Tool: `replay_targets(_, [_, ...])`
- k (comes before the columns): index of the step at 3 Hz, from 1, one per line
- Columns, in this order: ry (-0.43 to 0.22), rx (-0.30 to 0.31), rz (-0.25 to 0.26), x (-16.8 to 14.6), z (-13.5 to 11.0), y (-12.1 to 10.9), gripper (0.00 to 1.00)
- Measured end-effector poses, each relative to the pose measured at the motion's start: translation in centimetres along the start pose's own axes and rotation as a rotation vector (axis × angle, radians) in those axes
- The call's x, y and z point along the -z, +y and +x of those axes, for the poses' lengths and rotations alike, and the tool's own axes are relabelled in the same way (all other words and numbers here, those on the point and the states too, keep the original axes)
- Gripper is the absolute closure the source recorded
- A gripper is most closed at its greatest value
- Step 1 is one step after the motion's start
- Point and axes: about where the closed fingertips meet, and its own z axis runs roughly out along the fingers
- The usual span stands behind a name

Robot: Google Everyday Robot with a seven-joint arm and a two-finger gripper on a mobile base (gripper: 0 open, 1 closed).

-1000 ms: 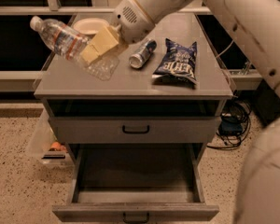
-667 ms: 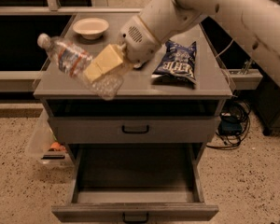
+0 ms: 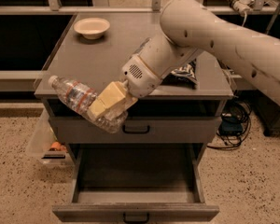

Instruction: Place water bottle into middle drawer

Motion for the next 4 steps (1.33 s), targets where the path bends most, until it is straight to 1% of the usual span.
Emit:
replay_targets(1, [-0.002,0.001,0.000,0.0,-0.1,0.0,1.00])
replay_targets(2, [-0.016,-0.042,0.007,-0.7,1.5,-1.6,1.00])
replay_targets(3, [-0.083,-0.162,0.058,-0.8,4.8,-3.4,1.00])
replay_targets(4, [-0.162,-0.333,0.162,-1.8,9.8,-6.4,1.00])
